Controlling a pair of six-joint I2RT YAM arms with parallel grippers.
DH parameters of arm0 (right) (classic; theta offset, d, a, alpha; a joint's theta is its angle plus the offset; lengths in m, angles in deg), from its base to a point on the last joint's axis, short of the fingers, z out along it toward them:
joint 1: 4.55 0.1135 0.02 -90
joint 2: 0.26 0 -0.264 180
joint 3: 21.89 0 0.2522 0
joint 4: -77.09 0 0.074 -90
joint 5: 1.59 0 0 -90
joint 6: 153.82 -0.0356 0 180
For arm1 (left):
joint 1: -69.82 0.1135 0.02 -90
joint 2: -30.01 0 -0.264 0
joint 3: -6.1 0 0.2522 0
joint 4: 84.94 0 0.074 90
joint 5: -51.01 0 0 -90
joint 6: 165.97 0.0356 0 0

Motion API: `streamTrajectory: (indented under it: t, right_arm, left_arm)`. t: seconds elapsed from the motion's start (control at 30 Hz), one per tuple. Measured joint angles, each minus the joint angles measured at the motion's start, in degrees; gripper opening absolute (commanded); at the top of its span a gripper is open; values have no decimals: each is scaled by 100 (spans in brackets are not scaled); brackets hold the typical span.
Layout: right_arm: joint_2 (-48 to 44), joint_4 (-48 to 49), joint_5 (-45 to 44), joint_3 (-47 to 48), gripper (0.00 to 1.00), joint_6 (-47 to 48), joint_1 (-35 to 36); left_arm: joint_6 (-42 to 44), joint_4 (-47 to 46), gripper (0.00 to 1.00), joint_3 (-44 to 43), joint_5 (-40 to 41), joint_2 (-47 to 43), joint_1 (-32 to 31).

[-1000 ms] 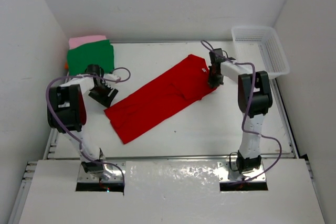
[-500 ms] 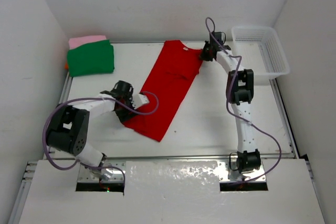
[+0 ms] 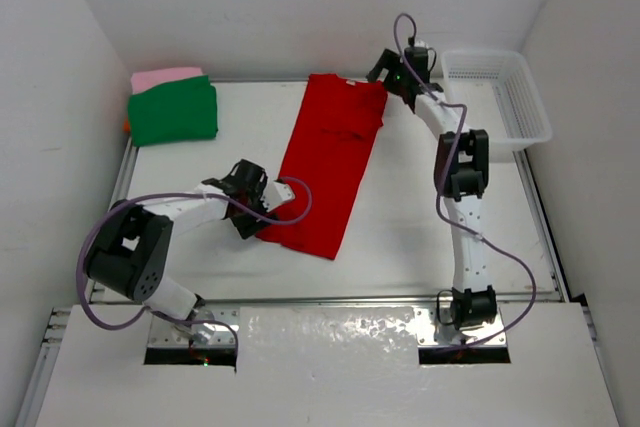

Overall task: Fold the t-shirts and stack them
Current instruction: Rotate the tshirt 90 degrees

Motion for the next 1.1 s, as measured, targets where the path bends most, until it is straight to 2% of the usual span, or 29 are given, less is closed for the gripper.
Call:
streamTrajectory:
  t: [0.03, 0.27, 0.37, 0.43, 0.5, 0.6, 0.73, 0.8, 0.87, 0.93, 0.97, 1.1]
  right_arm:
    - [-212, -74, -20, -26, 99, 87, 0]
    - [-2162, -610, -81, -175, 99, 562, 33]
    - [-3595, -1021, -302, -1521, 99, 662, 190]
    - [-4603, -1021, -461, -2844, 99, 597, 446]
    - [-5757, -1137, -525, -4662, 99, 442, 918]
    - [-6793, -1248, -487, -6894, 99, -59, 1676]
    - [-7353, -1281, -428, -9025, 97, -968, 2483]
    - [-7499, -1222, -433, -9639, 88, -1421, 2828]
    - [-7672, -874, -472, -9960, 81, -1897, 3187]
    - [-7761, -323, -505, -10111, 79, -2337, 3451]
    - [-7724, -52, -525, -10181, 74, -2535, 3576]
    - [-7261, 817, -522, -10312, 74, -3300, 3989]
  left_arm:
    - [-37, -46, 68, 44, 15, -42, 0]
    - [-275, -254, 68, 184, 313, -466, 146]
    - [-243, -109, 68, 210, 468, -608, 745]
    - [-195, 76, 68, 151, 592, -737, 1274]
    - [-79, 254, 68, -59, 756, -992, 1622]
    - [118, 203, 72, -501, 730, -1475, 1635]
    - [192, -105, 73, -916, 551, -1823, 1585]
    - [48, -184, 72, -1040, 433, -1832, 1580]
    - [-164, -175, 73, -1082, 262, -1832, 1580]
    - [-380, -125, 73, -1082, 57, -1843, 1580]
    - [-481, -103, 73, -1069, -39, -1860, 1580]
    - [-739, -11, 73, -870, -262, -2138, 1580]
